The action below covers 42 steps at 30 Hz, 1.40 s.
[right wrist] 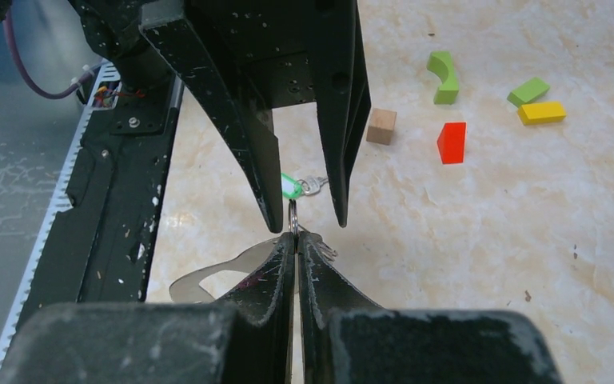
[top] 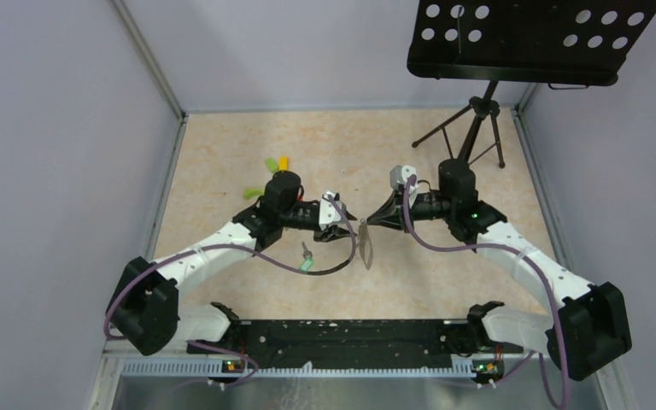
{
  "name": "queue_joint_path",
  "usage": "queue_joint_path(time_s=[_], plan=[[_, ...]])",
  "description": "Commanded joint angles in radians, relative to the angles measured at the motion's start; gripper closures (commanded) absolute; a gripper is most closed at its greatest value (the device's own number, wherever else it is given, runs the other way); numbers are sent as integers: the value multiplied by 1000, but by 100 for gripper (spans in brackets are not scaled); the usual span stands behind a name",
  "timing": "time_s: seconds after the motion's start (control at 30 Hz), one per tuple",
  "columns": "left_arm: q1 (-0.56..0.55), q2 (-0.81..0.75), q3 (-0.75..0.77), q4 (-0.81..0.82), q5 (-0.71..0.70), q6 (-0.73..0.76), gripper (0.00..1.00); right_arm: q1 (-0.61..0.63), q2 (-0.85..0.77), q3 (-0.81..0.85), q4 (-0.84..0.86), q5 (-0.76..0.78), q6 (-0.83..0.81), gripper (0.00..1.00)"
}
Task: Put the keys on the keyring
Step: Adjust the keyring.
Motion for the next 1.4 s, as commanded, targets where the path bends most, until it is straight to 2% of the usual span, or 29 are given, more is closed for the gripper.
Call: queue_joint_path(time_s=[0.0,0.97,1.37], plan=[[1,20,24,74,44,1,57,-9,-25,23,63,-44,-1,100],[1,76,65,183,104,-120,74,-10,-12,21,54,-30,-19,100],[1,82,81,161,96,-99,96,-13,-14,21,45,-26,-32,100]])
